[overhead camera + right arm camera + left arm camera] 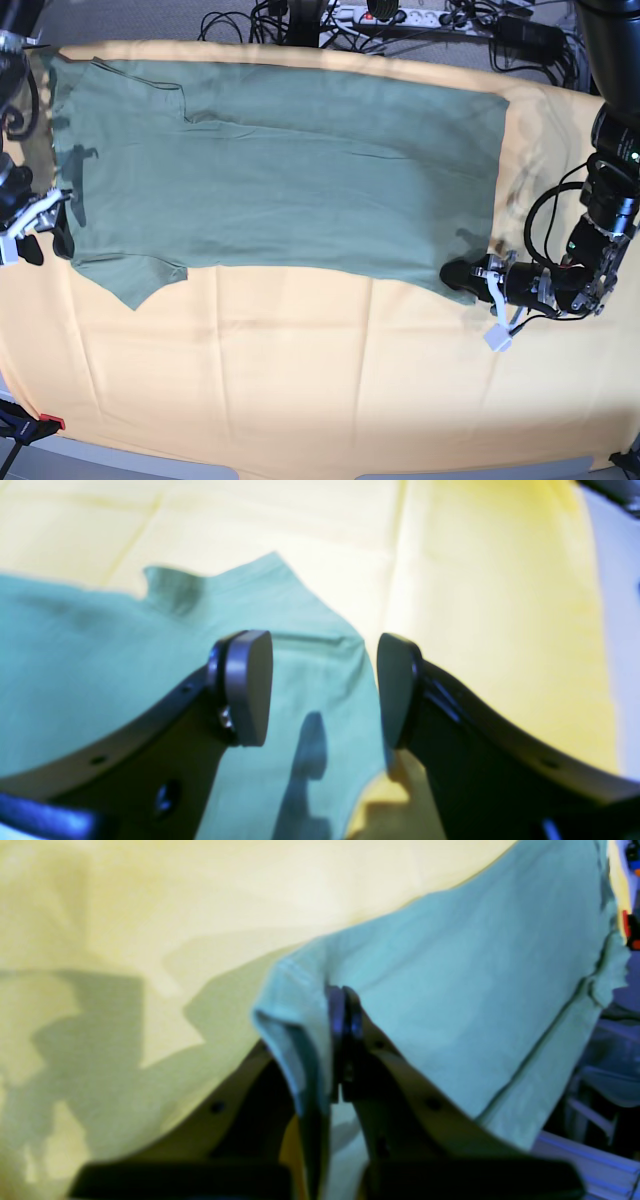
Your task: Fold the T-shirt properly
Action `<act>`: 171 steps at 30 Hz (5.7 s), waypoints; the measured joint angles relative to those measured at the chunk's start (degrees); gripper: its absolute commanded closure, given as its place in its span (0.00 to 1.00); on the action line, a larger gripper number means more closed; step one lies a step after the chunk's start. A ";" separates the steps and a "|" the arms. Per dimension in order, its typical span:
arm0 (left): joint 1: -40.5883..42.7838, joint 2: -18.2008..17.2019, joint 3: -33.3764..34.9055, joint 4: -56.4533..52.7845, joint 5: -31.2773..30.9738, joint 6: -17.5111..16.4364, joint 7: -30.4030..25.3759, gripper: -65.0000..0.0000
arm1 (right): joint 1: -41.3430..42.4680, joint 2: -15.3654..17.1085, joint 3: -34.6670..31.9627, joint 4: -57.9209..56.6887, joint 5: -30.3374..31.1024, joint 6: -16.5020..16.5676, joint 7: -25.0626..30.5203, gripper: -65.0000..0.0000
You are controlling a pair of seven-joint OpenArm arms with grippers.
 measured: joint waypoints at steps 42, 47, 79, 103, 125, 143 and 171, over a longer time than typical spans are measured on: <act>0.02 -0.02 0.00 0.02 10.27 0.04 -16.17 1.00 | 32.04 -0.37 -11.63 -50.27 -4.15 6.34 0.44 1.00; 0.00 0.02 0.02 0.02 14.51 -0.04 -21.64 1.00 | 35.15 -0.72 -11.69 -50.51 -6.32 6.45 0.68 1.00; -0.72 0.92 -8.15 0.02 9.53 0.13 -14.38 1.00 | 29.70 1.55 -19.76 -29.31 -7.96 6.99 -0.33 1.00; -0.79 3.45 -8.15 0.02 3.37 0.15 -5.16 1.00 | 28.41 1.70 -19.76 -28.68 -11.37 7.17 0.02 1.00; -0.28 3.19 -18.67 1.75 0.46 0.13 7.56 1.00 | 23.89 3.65 -19.76 -27.54 1.07 7.13 -6.47 1.00; -0.15 2.34 -18.67 2.60 0.50 0.15 10.34 1.00 | 22.82 4.52 -19.76 -25.94 -0.26 7.15 -7.34 1.00; 0.00 1.55 -18.67 12.81 0.48 0.11 22.53 1.00 | 22.05 6.01 -19.76 -25.94 -1.07 7.15 -7.74 1.00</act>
